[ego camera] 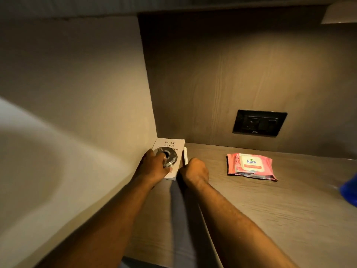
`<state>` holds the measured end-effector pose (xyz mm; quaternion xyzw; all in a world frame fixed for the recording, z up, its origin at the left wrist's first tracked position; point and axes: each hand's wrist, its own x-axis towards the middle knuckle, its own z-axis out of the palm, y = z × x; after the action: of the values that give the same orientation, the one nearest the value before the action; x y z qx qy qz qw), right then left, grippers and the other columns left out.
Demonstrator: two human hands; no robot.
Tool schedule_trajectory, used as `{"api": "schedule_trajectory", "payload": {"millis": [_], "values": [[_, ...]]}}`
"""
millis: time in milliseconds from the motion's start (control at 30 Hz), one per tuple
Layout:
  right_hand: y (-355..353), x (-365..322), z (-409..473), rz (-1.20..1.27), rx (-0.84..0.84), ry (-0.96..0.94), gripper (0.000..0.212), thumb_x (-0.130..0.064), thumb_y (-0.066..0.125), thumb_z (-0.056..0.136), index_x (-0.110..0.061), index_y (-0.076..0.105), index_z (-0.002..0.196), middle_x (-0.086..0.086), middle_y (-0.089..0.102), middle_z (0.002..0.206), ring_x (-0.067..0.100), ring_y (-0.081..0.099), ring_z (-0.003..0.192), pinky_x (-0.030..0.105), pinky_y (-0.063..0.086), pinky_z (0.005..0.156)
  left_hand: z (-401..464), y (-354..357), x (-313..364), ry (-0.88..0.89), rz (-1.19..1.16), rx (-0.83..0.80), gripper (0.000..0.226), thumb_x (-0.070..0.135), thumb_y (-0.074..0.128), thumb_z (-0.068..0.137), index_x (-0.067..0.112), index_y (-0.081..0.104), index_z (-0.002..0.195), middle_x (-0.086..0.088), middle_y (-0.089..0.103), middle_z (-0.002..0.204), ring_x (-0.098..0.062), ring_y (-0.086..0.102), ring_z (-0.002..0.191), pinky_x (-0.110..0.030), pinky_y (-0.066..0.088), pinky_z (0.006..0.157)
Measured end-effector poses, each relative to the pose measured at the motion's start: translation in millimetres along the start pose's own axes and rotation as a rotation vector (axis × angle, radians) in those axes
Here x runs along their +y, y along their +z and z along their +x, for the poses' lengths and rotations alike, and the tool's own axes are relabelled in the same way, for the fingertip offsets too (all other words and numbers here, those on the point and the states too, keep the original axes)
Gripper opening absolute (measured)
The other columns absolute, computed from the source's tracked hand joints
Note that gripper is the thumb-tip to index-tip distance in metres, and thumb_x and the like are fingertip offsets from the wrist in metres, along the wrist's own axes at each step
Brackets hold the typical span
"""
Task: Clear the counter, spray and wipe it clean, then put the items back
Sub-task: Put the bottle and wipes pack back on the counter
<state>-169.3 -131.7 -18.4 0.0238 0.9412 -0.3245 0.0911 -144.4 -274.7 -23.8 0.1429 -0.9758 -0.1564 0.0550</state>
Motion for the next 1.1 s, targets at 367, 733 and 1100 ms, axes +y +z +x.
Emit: {"api": "schedule_trajectory", "payload": {"millis": [367,733,1100], "values": [[-112,143,-58,0.183,0.424,0.159,0.018,-0.031,0.068,0.081,-0.014,0.069,0.087,0.001,0.065,0.082,0.016,0.054,0.065,0.024,0.039,0.056,-13,15,90,0.165,-0.229,-0.118,0.035,0.036,0.084,0.063,0.028,0.060,0.088,-0.005,0.056,0.110,-0.020,0.051,0.091,-0.029,0.039,0.077],[-180,296,-147,0.032,0.518,0.296,0.014,-0.027,0.068,0.085,-0.023,0.059,0.076,-0.005,0.058,0.079,0.008,0.055,0.066,0.024,0.040,0.053,-48,37,121,0.114,-0.052,-0.176,0.043,0.035,0.083,0.064,0.024,0.063,0.101,-0.010,0.061,0.115,-0.028,0.058,0.099,-0.036,0.049,0.085],[-178,294,-154,-0.014,0.592,0.258,0.041,-0.040,0.066,0.086,-0.013,0.060,0.116,0.006,0.054,0.115,0.012,0.047,0.087,0.027,0.041,0.070,-59,31,116,0.115,-0.149,-0.155,0.080,0.036,0.084,0.065,0.019,0.049,0.134,-0.016,0.046,0.137,-0.034,0.047,0.122,-0.040,0.041,0.102]]}}
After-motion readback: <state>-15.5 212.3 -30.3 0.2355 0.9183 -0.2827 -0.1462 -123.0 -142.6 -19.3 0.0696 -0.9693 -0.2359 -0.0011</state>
